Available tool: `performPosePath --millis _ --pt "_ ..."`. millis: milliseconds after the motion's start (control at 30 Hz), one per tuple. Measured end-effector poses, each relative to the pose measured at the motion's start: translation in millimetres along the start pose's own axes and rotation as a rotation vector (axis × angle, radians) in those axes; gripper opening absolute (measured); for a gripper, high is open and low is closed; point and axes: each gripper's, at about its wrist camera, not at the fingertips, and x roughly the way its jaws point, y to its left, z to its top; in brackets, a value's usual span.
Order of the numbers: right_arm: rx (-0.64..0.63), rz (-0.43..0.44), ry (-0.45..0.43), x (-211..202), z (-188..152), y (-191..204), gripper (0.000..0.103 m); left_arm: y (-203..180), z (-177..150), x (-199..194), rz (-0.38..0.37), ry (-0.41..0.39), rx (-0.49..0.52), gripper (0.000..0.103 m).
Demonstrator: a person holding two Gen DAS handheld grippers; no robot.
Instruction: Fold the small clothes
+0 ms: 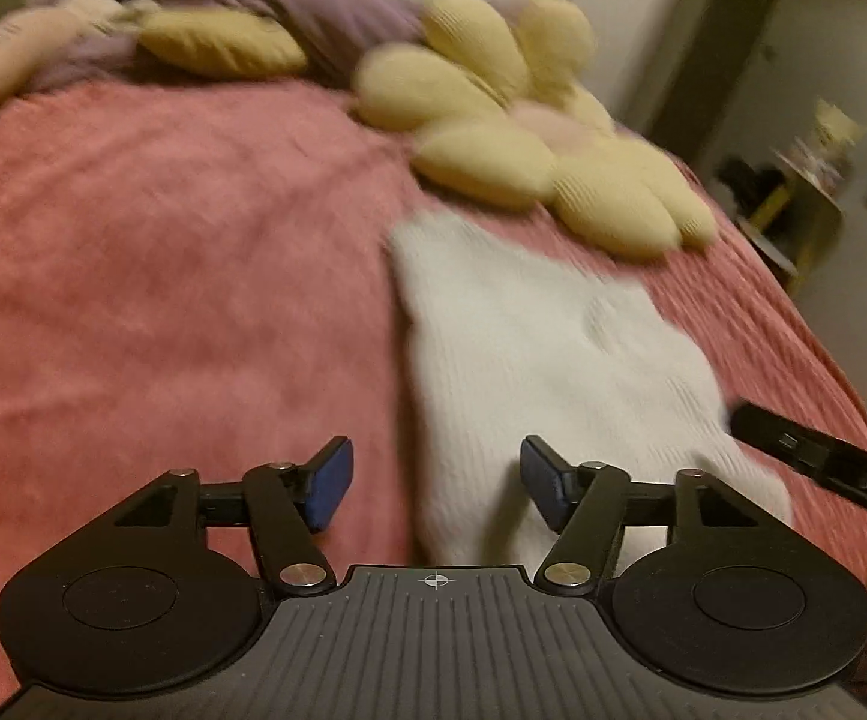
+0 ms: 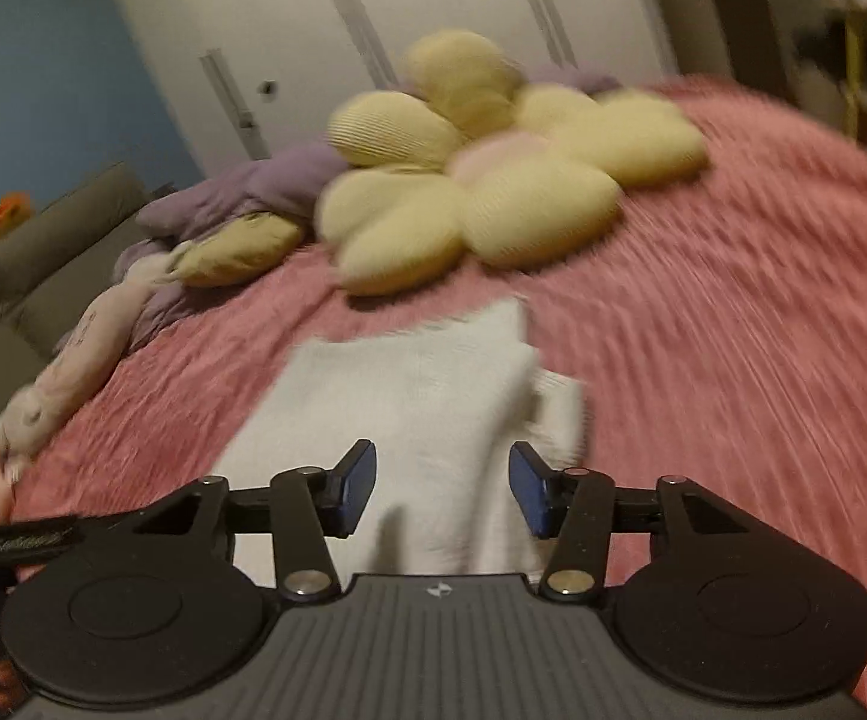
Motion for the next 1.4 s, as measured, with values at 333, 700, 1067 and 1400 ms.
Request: performPosePath --millis 333,700,1067,1400 --pt "-0.327 -0.055 0.166 4 -48 35 0.025 -2 -28 15 0.049 0.156 0.079 0.069" --pt "-0.407 -0.145 0.281 -13 -47 45 0.030 -19 -60 -7 0.172 0.256 0.177 0.091" --pt "-0.250 -0.194 0.437 -91 -97 45 0.099 -43 -107 -82 0.223 0.151 0.120 0.102" --pt "0.024 -0.159 0.355 -109 -70 31 0.099 -40 -86 -62 0.303 0.087 0.087 0.102"
